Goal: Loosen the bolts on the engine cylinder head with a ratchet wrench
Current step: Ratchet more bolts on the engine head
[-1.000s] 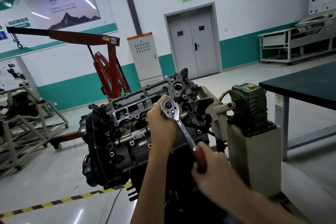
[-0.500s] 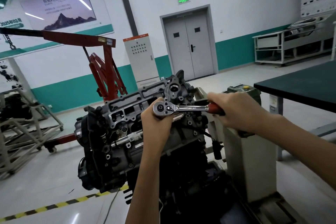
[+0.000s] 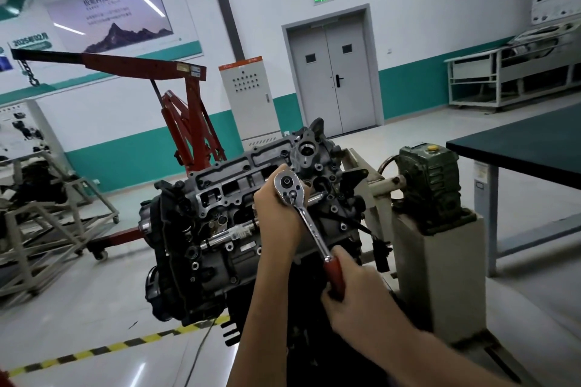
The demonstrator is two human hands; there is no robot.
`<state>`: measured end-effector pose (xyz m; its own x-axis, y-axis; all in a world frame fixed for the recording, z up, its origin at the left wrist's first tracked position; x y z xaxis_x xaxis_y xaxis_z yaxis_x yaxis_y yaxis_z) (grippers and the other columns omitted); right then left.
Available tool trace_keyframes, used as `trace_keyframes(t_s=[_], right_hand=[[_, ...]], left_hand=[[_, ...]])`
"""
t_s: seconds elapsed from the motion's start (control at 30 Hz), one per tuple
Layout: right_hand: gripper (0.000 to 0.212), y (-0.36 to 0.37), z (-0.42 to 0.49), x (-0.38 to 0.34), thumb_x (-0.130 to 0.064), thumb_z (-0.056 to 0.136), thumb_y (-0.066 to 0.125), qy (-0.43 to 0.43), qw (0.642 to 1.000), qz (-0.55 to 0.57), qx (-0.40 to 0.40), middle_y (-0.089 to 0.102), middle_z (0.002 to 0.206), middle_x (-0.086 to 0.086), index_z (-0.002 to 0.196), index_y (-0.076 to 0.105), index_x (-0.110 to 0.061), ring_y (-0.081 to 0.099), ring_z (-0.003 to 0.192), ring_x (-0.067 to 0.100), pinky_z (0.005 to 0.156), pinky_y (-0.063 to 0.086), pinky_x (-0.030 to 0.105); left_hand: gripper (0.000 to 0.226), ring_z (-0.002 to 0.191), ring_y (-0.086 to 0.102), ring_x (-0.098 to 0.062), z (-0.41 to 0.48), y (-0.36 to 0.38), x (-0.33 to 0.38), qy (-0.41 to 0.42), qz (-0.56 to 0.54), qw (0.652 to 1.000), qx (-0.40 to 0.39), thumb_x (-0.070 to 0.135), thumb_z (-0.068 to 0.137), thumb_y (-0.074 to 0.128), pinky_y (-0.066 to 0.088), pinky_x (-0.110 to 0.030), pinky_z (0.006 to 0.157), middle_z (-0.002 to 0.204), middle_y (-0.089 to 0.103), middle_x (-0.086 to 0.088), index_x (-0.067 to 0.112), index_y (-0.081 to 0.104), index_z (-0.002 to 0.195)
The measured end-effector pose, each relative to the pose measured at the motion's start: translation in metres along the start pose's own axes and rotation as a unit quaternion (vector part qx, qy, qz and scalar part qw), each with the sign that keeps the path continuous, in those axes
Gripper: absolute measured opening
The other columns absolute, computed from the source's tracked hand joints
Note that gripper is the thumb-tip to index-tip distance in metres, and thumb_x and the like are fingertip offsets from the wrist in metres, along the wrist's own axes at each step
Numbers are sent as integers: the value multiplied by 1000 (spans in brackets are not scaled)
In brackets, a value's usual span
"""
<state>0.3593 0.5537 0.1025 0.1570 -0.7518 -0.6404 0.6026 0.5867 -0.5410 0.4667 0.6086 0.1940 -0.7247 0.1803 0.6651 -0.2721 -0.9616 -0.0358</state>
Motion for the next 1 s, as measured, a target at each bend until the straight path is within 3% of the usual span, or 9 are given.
trace_keyframes(t_s=[0.17, 0.3, 0.37, 0.5, 0.6, 0.73, 0.87, 0.93, 1.0], right_hand=[[22, -86, 46, 17, -16, 78, 63, -101, 961, -258, -4, 45, 61, -14, 94, 49, -20, 47, 50, 8, 52, 45, 23], [20, -128, 91, 1, -20, 73, 61, -146, 924, -354, 21, 53, 65, -6, 86, 46, -20, 41, 53, 13, 55, 27, 23], [22, -126, 91, 1, -17, 75, 63, -134, 925, -354, 19, 46, 63, -11, 88, 45, -22, 40, 52, 10, 53, 25, 20], [23, -75, 39, 13, -18, 80, 59, -70, 967, -242, -29, 48, 65, -12, 99, 47, -23, 52, 57, 4, 58, 46, 16], [31, -23, 3, -2, -16, 75, 65, 9, 999, -47, 0, 44, 60, -15, 103, 51, -18, 48, 48, -3, 51, 31, -3], [31, 16, -7, -15, -19, 74, 63, 55, 996, 65, -5, 47, 62, -12, 102, 49, -12, 49, 51, 0, 50, 35, 5], [27, -27, 9, 4, -19, 75, 61, 9, 996, -81, -37, 46, 61, -11, 99, 48, -20, 50, 51, 2, 53, 35, 10], [24, -61, 28, 12, -20, 78, 61, -40, 979, -195, -41, 55, 67, -6, 99, 48, -20, 56, 58, 11, 58, 47, 23], [19, -95, 53, 12, -17, 81, 62, -80, 962, -259, -16, 52, 66, -9, 96, 51, -19, 53, 56, 8, 58, 47, 22]], left_hand=[[42, 51, 34, -2, 2, -3, 3, 25, 42, 998, -35, -12, 76, 54, 28, -14, 49, 51, 42, 12, 22, 38, 57], [41, 50, 34, -1, 2, -3, 2, 16, 15, 998, -52, -4, 80, 65, 29, -13, 50, 51, 44, 14, 23, 42, 58], [38, 51, 36, -1, 1, -4, 4, 24, 17, 998, -50, -5, 79, 66, 30, -13, 50, 53, 46, 13, 20, 45, 59], [37, 53, 33, -2, 2, -5, 2, 39, 33, 998, -28, -12, 78, 59, 30, -19, 50, 55, 42, 9, 15, 40, 60], [32, 55, 32, -2, 3, 1, 3, 40, 35, 999, -15, -14, 80, 59, 33, -23, 53, 57, 40, 10, 5, 39, 62], [28, 55, 28, 0, 2, 0, 3, 29, 12, 999, -16, -17, 79, 54, 28, -15, 52, 57, 33, 11, -2, 37, 64], [41, 57, 39, -7, 6, -3, -2, -8, 43, 999, -32, -17, 77, 52, 33, -24, 55, 52, 41, 13, 18, 40, 58], [46, 52, 37, -2, 6, -3, 0, -2, 46, 998, -47, -17, 75, 51, 31, -19, 52, 50, 43, 13, 23, 38, 56], [48, 48, 35, -1, 5, -3, 4, 12, 40, 997, -60, -13, 77, 56, 28, -12, 49, 48, 44, 15, 27, 39, 56]])
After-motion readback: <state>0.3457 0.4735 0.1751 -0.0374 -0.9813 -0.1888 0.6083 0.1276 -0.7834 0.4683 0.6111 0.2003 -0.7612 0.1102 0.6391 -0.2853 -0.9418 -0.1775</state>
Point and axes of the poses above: each hand's wrist, its own z-axis towards the middle knuckle, its own y-axis out of the palm, x = y × z, the point moved 5 cm from there along z, towards the middle knuckle
